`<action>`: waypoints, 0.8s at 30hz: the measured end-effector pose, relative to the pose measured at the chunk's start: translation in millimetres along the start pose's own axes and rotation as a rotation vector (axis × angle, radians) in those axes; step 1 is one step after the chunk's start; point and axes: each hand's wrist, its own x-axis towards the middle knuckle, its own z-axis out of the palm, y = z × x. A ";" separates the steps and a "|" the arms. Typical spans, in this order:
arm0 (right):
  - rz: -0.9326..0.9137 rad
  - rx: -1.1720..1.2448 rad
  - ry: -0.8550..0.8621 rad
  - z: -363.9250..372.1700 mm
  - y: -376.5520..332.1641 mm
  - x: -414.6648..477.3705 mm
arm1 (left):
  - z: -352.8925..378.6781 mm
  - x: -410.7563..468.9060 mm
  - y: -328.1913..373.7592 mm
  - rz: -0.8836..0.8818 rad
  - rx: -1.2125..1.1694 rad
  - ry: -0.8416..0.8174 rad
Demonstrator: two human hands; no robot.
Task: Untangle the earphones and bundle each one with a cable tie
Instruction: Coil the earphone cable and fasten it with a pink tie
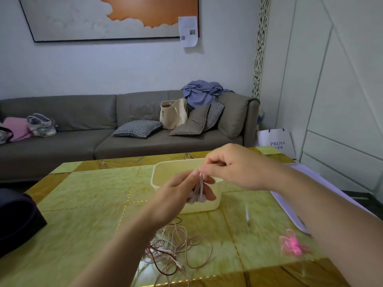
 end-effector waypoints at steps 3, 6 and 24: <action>-0.004 0.067 0.113 -2.4 8.0 6.0 | 4.4 -2.9 4.8 -0.035 -0.208 -0.032; 0.020 0.232 0.190 5.5 16.5 8.8 | 3.6 -3.3 10.7 -0.046 -0.497 -0.091; 0.074 -0.291 -0.132 36.1 -7.5 -4.5 | -7.7 9.2 -20.1 0.034 -0.146 0.180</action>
